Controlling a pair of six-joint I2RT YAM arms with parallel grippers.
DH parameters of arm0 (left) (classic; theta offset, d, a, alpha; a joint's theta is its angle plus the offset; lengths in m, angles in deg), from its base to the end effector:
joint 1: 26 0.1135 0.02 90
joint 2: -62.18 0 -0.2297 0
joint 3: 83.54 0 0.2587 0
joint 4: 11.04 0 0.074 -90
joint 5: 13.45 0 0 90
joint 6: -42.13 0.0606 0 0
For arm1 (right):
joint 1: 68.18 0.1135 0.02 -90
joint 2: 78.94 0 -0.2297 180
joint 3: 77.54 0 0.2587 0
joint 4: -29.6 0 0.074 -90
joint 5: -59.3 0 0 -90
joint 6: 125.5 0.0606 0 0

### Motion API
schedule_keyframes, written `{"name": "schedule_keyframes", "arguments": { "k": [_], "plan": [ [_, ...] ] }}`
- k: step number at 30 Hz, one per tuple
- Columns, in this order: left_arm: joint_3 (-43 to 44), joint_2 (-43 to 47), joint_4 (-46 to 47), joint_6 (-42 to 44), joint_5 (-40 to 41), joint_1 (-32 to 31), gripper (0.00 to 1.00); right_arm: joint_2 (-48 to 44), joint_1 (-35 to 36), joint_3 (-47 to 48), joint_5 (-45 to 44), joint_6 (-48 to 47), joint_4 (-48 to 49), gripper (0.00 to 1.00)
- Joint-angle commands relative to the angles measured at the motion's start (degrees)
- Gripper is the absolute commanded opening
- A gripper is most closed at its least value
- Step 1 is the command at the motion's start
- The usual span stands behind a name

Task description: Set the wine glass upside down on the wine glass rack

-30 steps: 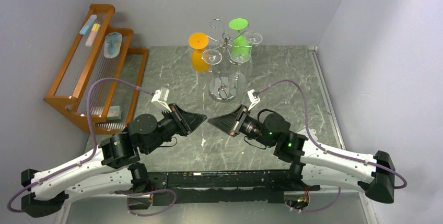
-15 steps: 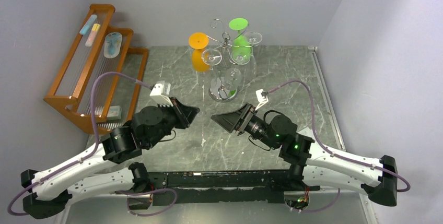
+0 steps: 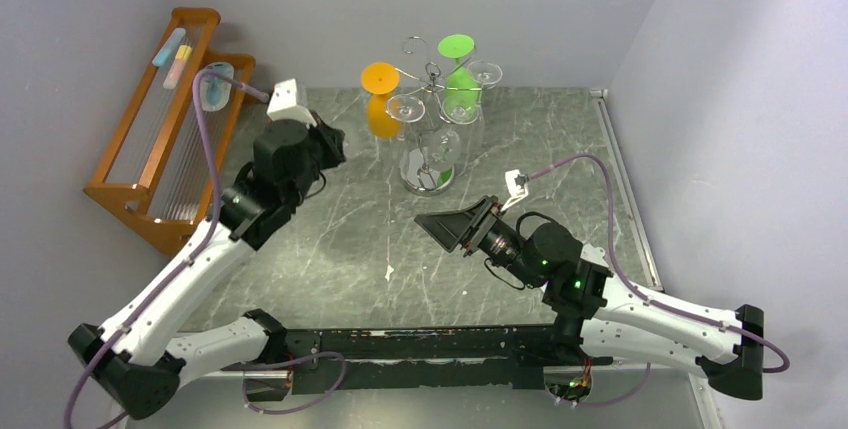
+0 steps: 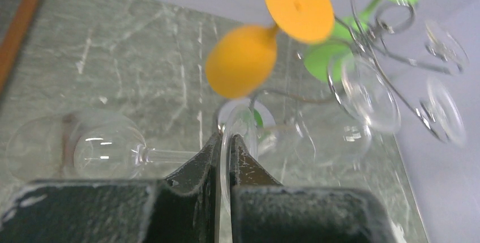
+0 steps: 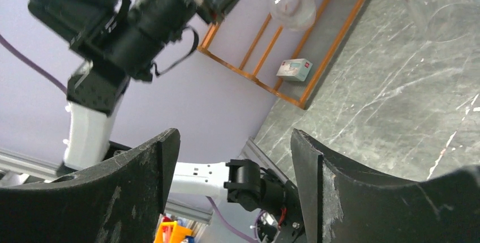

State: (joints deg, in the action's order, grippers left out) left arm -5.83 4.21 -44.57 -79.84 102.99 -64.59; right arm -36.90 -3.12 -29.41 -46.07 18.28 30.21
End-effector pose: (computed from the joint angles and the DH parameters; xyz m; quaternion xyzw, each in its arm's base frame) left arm 0.2249 -0.1450 0.3650 -0.0967 0.7729 -0.2001 0.5944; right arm 0.1150 0.2092 0.3102 0.0347 0.6652 0.5923 0.4532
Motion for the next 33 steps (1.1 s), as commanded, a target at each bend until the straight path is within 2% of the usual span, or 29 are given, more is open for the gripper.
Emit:
{"name": "schedule_keyframes", "arguments": {
  "k": [1, 5, 11, 19, 21, 25, 33],
  "plan": [
    [7.6, -4.8, 7.9, 5.1, -9.3, 7.5, 0.05, -0.4, 0.1, 0.4, -0.8, -3.4, -0.3, 0.74],
    [19.5, -13.5, 6.0, 7.2, -13.5, 13.7, 0.05, -1.8, 0.1, -0.6, 2.0, -7.3, 4.0, 0.7],
    [31.2, -25.7, 9.8, 3.5, -29.0, 21.9, 0.05, -4.3, 0.1, -0.4, 3.4, -11.5, 5.2, 0.69],
    [41.2, -39.6, 20.5, -5.5, -45.1, 24.6, 0.05, -6.2, 0.1, -1.0, 4.8, -12.2, 4.8, 0.68],
    [42.5, -42.0, 24.0, -8.3, -48.6, 24.5, 0.05, -6.3, 0.1, -1.3, 5.2, -11.8, 5.1, 0.68],
    [44.7, -45.7, 25.6, -12.6, -50.6, 24.5, 0.05, -6.4, 0.1, -1.3, 5.2, -11.2, 5.0, 0.67],
    [40.5, -44.8, 29.9, -18.1, -52.1, 22.9, 0.05, -7.5, 0.1, -0.4, 2.7, -11.9, 2.2, 0.66]
  ]
}}
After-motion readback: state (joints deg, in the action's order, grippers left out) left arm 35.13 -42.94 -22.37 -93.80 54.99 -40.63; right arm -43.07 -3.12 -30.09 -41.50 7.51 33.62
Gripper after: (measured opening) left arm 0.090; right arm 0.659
